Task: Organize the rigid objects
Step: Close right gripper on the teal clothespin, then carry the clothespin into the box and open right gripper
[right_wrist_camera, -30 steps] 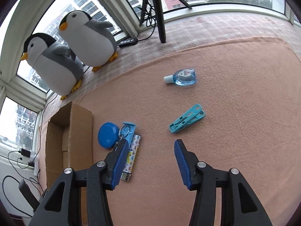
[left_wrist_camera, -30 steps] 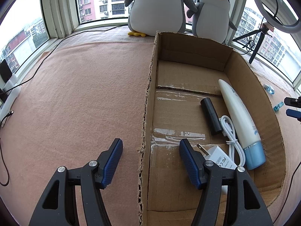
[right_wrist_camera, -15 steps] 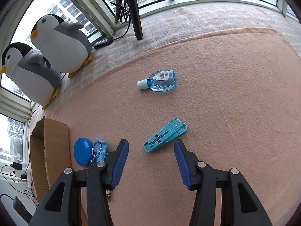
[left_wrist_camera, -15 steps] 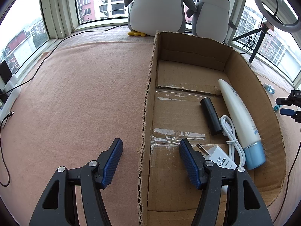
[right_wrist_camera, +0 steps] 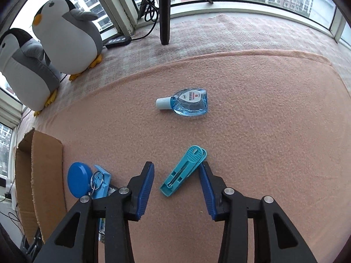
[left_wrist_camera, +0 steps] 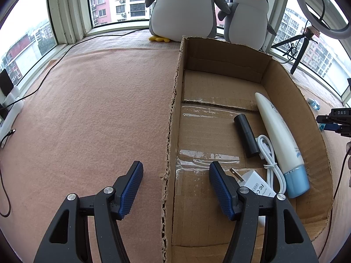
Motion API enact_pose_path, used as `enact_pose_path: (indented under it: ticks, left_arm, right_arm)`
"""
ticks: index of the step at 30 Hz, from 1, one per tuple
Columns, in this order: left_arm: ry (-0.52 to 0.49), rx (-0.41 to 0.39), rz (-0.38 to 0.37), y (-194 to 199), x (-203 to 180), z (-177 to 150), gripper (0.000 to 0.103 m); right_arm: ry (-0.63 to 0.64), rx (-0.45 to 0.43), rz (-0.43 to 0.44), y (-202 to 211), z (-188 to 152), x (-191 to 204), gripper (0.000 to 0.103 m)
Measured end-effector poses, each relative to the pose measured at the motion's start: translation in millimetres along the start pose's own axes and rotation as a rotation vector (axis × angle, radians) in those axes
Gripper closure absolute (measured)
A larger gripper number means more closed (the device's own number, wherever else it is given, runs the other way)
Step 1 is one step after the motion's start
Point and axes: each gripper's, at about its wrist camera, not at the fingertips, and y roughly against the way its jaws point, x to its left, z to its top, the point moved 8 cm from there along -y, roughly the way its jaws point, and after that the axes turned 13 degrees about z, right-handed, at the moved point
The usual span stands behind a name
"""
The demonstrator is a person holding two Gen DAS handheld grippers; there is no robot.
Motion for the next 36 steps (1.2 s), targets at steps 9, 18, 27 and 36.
enact_pose_path:
  ticks: [9,18,27,36]
  left_arm:
    - [0.000,0.000,-0.001,-0.1,0.2,0.2,0.036]
    - [0.002,-0.001,0.000,0.0,-0.4,0.6,0.036]
    - [0.001,-0.001,0.001,0.1,0.0,0.8,0.036]
    - [0.001,-0.003,0.002,0.5,0.5,0.2,0.036]
  right_arm:
    - [0.063,-0.009,-0.001,6.8,-7.5,1.8,0.092]
    - [0.111,-0.059,0.096,41.1,-18.8,37.2,0.092]
    - [0.276,-0.069,0.228,70.7,-38.5,128.7,0.092]
    - [0.435,-0.021,0.270,59.7,-70.3,197.4,0.092]
